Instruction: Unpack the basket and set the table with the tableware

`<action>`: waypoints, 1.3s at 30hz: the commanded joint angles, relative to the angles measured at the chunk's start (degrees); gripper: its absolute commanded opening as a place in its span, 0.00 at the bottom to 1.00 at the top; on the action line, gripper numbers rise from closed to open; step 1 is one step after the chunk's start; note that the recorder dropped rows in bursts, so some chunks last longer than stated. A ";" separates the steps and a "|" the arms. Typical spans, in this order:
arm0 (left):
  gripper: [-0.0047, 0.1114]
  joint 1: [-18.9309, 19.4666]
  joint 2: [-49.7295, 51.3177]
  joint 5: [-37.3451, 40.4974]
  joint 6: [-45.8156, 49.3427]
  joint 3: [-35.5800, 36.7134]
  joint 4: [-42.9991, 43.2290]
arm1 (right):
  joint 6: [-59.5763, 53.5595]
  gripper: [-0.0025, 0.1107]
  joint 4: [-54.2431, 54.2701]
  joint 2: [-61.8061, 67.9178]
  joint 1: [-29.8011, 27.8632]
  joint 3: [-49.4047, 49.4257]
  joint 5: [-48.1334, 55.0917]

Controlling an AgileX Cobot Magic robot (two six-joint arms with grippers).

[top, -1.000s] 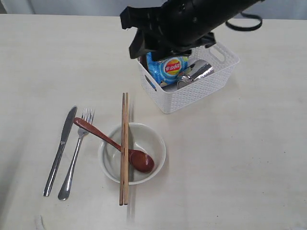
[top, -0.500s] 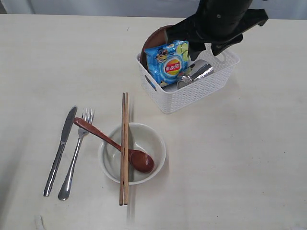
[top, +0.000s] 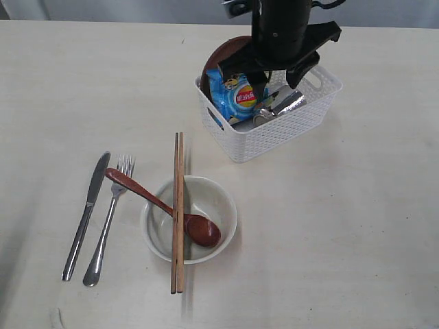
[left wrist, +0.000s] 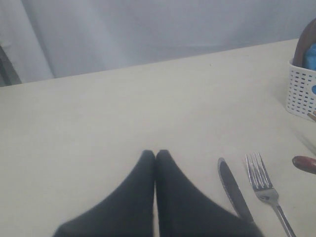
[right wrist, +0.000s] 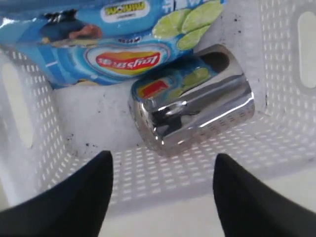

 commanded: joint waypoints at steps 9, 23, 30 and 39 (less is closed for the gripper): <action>0.04 0.14 -0.19 -0.37 -0.02 0.13 -0.08 | -10.40 0.52 7.97 8.66 -11.81 -10.86 1.02; 0.04 0.14 -0.19 -0.37 -0.02 0.13 -0.08 | -38.44 0.52 25.86 12.50 -22.38 -11.53 -1.65; 0.04 0.14 -0.19 -0.37 -0.02 0.13 -0.08 | -44.15 0.52 31.27 14.88 -22.38 -11.53 1.02; 0.04 0.14 -0.19 -0.37 -0.02 0.13 -0.08 | -45.15 0.52 33.63 16.25 -22.27 -11.53 1.02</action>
